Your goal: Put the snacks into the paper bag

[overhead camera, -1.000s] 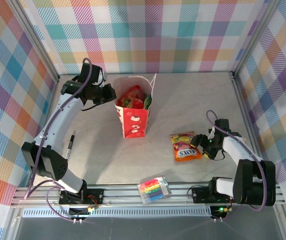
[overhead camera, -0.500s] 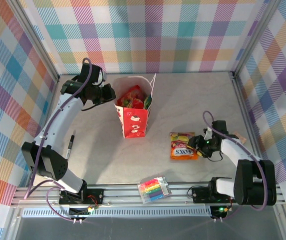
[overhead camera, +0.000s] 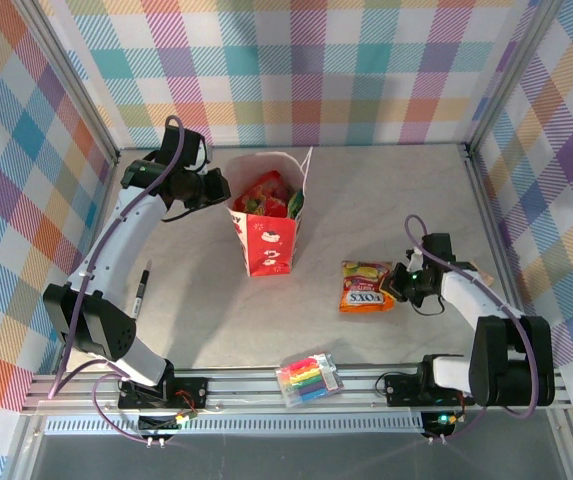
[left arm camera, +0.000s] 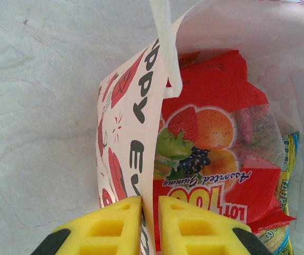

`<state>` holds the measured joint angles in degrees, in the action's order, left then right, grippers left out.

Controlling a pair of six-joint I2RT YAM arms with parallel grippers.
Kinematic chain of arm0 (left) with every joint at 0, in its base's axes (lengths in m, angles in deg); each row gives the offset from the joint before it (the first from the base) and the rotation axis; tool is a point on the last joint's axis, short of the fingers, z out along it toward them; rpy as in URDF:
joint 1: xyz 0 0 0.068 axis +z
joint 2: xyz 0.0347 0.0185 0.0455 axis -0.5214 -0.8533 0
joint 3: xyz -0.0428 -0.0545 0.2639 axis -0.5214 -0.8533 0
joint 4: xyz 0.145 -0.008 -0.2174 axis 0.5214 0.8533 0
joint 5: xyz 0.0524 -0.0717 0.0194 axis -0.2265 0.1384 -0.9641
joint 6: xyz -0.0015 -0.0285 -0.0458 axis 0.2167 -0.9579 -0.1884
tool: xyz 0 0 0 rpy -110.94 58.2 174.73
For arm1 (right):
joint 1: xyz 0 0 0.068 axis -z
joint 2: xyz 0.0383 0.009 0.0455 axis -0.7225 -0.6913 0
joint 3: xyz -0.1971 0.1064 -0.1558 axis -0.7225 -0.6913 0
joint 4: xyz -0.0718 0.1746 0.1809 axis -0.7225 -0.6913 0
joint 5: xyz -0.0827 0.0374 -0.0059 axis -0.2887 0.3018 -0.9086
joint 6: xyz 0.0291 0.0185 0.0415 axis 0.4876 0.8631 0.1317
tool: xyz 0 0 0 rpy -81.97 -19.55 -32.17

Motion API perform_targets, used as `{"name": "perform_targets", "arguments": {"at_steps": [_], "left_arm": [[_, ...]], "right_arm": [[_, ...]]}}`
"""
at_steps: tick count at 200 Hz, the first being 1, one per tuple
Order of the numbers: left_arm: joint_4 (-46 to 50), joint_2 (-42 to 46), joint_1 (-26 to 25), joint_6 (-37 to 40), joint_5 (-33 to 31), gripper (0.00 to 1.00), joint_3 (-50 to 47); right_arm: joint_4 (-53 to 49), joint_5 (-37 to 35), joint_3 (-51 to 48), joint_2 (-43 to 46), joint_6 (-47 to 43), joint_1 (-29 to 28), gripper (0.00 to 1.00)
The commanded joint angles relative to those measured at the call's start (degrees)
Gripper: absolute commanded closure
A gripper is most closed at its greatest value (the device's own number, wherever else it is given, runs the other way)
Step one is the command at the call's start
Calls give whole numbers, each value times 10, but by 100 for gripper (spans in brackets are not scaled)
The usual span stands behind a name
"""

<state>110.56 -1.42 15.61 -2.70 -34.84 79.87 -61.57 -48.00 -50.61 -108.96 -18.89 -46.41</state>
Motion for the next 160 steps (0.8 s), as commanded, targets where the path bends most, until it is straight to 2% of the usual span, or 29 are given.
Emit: {"name": "perform_targets", "arguments": {"at_steps": [1, 74, 121, 160], "left_arm": [[31, 9, 3, 15, -4, 84, 11], [30, 13, 3, 15, -4, 83, 15], [28, 11, 4, 12, -4, 82, 26], [28, 2, 4, 7, 3, 79, 34]], "right_arm": [[-26, -6, 22, -11, -9, -2, 100], [-99, -40, 88, 43, -20, -3, 100], [-136, -59, 182, 73, -15, -18, 100], [-150, -76, 297, 60, -9, -51, 100]]}}
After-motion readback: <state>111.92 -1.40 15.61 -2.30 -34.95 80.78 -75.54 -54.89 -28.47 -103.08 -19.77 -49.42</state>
